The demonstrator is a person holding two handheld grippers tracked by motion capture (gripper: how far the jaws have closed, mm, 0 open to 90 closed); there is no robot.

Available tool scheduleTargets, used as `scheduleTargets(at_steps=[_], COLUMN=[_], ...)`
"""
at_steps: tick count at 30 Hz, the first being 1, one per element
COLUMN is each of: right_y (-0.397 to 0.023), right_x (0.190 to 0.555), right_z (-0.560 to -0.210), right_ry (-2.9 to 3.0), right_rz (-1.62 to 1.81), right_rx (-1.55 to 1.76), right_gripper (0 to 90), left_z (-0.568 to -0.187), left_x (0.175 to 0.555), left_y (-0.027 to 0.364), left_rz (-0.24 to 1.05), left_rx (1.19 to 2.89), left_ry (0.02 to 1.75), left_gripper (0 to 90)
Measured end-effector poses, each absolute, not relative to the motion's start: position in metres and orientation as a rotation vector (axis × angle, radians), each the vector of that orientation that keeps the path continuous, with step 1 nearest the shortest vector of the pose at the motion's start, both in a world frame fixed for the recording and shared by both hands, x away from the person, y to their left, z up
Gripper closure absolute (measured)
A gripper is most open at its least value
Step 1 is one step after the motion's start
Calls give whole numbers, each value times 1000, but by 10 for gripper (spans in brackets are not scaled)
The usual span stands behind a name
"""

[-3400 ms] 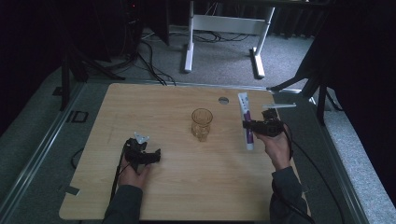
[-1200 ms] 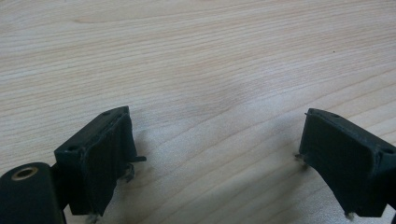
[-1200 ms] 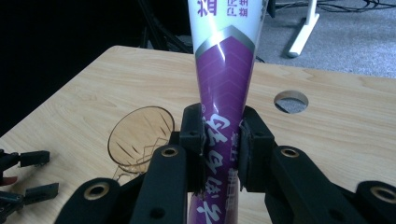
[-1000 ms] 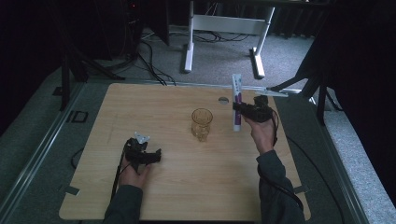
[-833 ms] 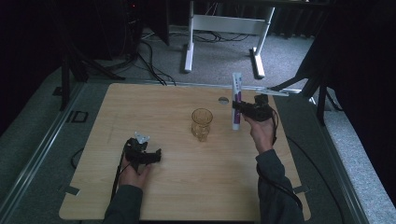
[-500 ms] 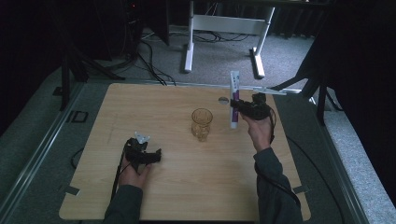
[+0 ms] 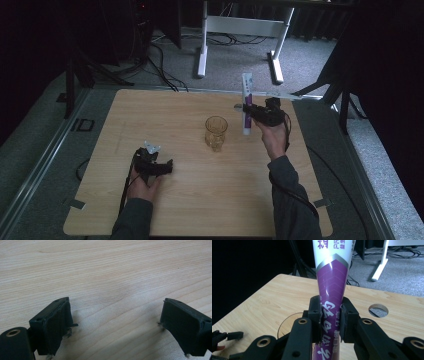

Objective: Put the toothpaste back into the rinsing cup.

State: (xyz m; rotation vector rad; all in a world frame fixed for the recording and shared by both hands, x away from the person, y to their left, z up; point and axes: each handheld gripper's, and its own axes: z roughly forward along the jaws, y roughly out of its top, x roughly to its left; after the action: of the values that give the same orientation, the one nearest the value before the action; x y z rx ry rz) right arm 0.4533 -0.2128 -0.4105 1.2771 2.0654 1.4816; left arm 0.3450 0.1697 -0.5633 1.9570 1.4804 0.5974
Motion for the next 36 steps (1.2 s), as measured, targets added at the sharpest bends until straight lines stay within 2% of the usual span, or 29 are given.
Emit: scheduleTargets(at_steps=[36], right_y=[-187], right_x=[459], right_z=[-407], right_ry=[2072], right_rz=[1490], right_rx=[1231], right_gripper=[746], left_z=[-563], left_x=[345], left_y=[170], left_rz=[598], left_rx=[1954], left_ry=[1482], left_gripper=[98])
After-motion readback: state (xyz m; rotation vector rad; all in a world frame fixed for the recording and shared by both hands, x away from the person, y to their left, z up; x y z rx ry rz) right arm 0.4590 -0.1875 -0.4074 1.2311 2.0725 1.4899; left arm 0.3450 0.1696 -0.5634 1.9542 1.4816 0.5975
